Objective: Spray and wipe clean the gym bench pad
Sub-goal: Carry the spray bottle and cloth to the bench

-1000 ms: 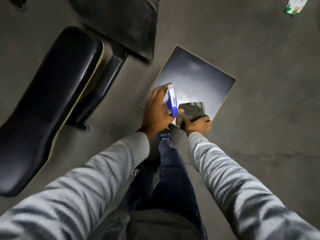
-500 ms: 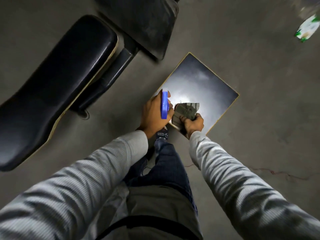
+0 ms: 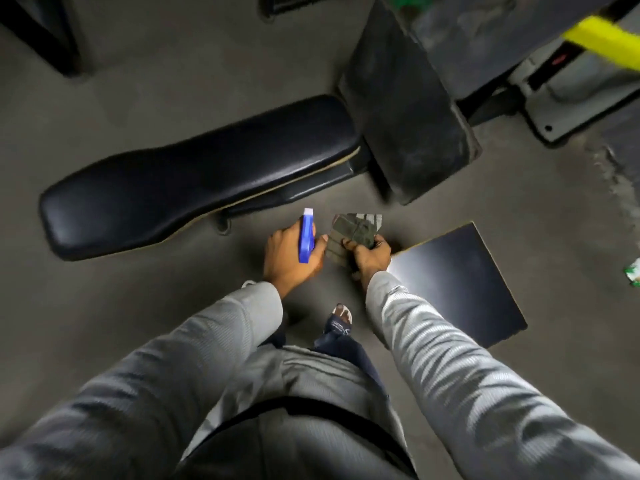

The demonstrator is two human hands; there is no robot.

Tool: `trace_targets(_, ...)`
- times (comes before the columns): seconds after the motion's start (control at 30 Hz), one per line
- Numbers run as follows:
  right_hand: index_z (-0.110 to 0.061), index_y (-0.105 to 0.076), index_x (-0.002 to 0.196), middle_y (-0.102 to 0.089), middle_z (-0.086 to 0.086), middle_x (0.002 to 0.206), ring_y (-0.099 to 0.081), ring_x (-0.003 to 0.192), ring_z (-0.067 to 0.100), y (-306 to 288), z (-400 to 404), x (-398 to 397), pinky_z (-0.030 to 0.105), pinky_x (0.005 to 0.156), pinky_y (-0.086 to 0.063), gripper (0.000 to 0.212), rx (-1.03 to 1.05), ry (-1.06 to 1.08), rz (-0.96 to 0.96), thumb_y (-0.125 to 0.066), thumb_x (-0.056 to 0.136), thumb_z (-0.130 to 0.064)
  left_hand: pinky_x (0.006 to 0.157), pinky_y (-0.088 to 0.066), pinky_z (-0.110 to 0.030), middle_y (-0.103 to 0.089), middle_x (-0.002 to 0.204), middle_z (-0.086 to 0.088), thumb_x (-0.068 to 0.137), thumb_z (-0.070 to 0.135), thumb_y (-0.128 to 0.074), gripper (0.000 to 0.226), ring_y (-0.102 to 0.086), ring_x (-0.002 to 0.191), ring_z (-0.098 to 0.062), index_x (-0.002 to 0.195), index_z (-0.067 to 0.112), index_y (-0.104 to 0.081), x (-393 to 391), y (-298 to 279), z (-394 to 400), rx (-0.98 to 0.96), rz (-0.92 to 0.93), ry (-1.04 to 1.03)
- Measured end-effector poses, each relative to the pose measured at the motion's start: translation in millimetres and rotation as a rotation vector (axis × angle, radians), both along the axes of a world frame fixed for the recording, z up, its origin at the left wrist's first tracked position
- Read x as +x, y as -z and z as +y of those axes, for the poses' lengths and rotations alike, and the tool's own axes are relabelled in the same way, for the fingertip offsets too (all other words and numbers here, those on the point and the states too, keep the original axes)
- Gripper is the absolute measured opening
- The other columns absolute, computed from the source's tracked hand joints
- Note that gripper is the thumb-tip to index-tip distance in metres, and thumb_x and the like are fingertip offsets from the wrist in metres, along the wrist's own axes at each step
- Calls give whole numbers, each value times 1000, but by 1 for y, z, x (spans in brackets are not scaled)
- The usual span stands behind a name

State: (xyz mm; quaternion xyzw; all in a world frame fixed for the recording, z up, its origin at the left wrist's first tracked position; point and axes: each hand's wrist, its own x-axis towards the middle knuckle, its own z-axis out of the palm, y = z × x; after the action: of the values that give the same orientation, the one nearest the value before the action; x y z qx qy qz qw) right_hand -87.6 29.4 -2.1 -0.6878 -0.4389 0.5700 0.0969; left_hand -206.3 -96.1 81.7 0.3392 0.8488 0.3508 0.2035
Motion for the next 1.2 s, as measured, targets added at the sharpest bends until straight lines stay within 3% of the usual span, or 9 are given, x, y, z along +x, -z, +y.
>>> trace_targets(0.07, -24, -72, 105, -78, 4, 108, -74, 98, 27, -8, -9, -42, 23, 58, -59, 31, -3, -44, 47, -91, 83, -11, 66, -59, -47, -69, 73, -9, 94, 41, -75, 34, -66, 67, -36, 85, 12, -62, -31, 2, -18, 9, -7, -86)
trace_targets(0.17, -16, -75, 114, -78, 8, 106, -73, 93, 29, -14, -25, -104, 20, 44, -55, 34, -11, -135, 90, -89, 85, -6, 69, -60, -49, -69, 74, -10, 94, 37, -77, 31, -66, 68, -36, 85, 11, -63, -75, 5, -44, 23, -26, -187)
trace_targets(0.4, 2, -68, 129, -76, 15, 112, -67, 75, 21, -14, -53, -227, 21, 41, -50, 43, -80, -282, 171, -83, 89, 2, 69, -59, -46, -63, 71, 3, 95, 38, -76, 29, -65, 66, -30, 84, 18, -58, -176, 7, -89, 50, 9, -316)
trace_targets(0.6, -2, -72, 116, -77, 13, 110, -75, 94, 30, 1, -51, -298, 30, 66, -61, 31, -126, -341, 164, -87, 88, -4, 75, -57, -48, -71, 79, -3, 97, 52, -68, 33, -68, 70, -37, 106, 21, -59, -234, 20, -91, 20, 50, -448)
trace_targets(0.77, -5, -75, 121, -80, 12, 113, -78, 102, 34, 53, -33, -348, 48, 92, -68, 48, -171, -424, 88, -89, 75, -12, 62, -56, -49, -64, 72, -5, 100, 47, -65, 32, -65, 64, -35, 91, 18, -56, -268, 44, -86, -18, -5, -461)
trace_targets(0.83, -5, -73, 127, -78, 12, 117, -76, 110, 36, 68, -25, -367, 48, 100, -65, 46, -188, -477, 57, -87, 84, -8, 62, -54, -43, -65, 70, -6, 96, 41, -69, 29, -65, 65, -35, 89, 15, -58, -276, 48, -85, -22, -36, -511)
trace_targets(0.9, -8, -70, 133, -76, 13, 126, -74, 116, 35, 86, -15, -392, 47, 105, -62, 47, -221, -551, 13, -85, 88, -11, 59, -46, -34, -62, 66, -3, 93, 35, -73, 27, -59, 59, -22, 88, 12, -61, -284, 58, -79, -1, -100, -581)
trace_targets(1.03, -11, -65, 138, -72, 14, 135, -70, 122, 36, 115, 2, -429, 52, 108, -60, 51, -258, -654, -51, -83, 90, -11, 58, -43, -20, -58, 65, 10, 95, 28, -79, 22, -56, 56, -12, 89, 23, -58, -297, 76, -62, -36, -193, -623)
trace_targets(1.2, -5, -55, 147, -66, 18, 147, -65, 134, 35, 130, 19, -457, 41, 101, -56, 50, -349, -809, -57, -74, 100, -5, 60, -52, -36, -64, 73, 3, 100, 36, -72, 23, -60, 61, -16, 98, 14, -64, -312, 94, -43, -56, -237, -710)
